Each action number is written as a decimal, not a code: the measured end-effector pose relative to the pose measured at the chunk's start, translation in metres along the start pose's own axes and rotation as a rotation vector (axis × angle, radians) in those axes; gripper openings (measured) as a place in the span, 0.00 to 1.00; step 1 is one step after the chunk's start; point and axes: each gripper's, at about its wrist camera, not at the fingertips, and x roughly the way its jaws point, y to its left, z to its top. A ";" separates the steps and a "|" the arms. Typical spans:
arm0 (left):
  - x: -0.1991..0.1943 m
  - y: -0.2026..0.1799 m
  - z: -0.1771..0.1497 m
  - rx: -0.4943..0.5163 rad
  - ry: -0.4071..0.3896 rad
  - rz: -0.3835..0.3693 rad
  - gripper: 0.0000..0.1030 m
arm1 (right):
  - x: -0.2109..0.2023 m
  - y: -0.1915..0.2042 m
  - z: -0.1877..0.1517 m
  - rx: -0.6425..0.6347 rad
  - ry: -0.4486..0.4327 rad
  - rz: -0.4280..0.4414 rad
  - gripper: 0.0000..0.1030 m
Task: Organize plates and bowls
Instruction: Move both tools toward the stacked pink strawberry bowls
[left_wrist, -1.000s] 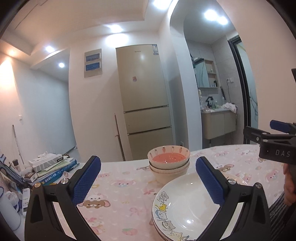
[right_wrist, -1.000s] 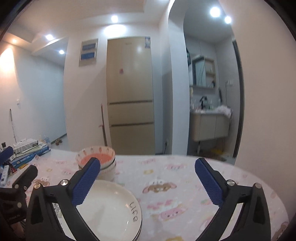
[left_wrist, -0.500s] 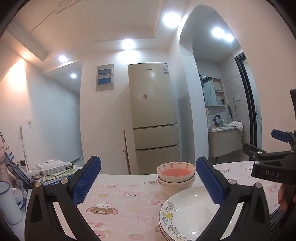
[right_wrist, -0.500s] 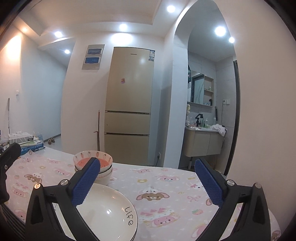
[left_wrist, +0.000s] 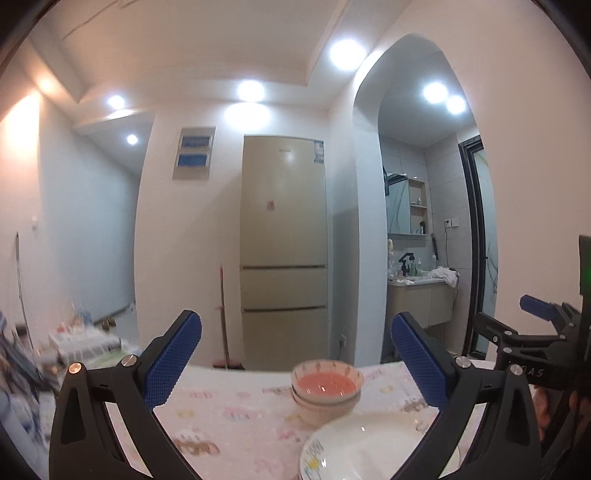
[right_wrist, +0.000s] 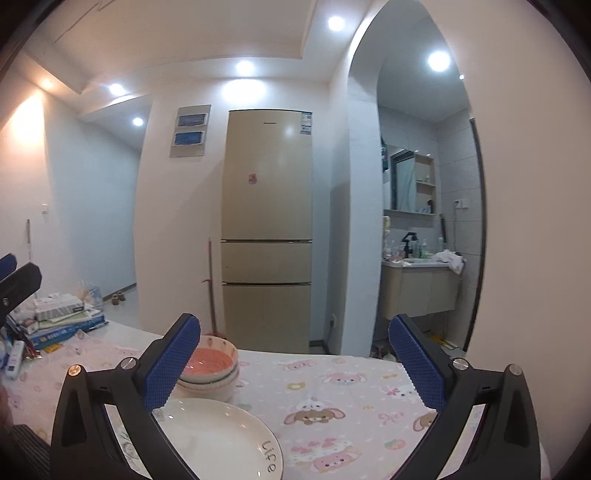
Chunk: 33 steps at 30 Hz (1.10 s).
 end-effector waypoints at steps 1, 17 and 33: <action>0.003 -0.002 0.009 0.028 0.003 0.002 1.00 | 0.002 -0.001 0.010 0.003 0.009 0.013 1.00; 0.082 0.004 0.088 0.000 0.009 0.066 1.00 | 0.063 0.001 0.121 0.086 -0.020 0.138 1.00; 0.132 0.026 0.061 -0.038 -0.006 0.067 1.00 | 0.126 0.014 0.099 0.103 -0.069 0.091 1.00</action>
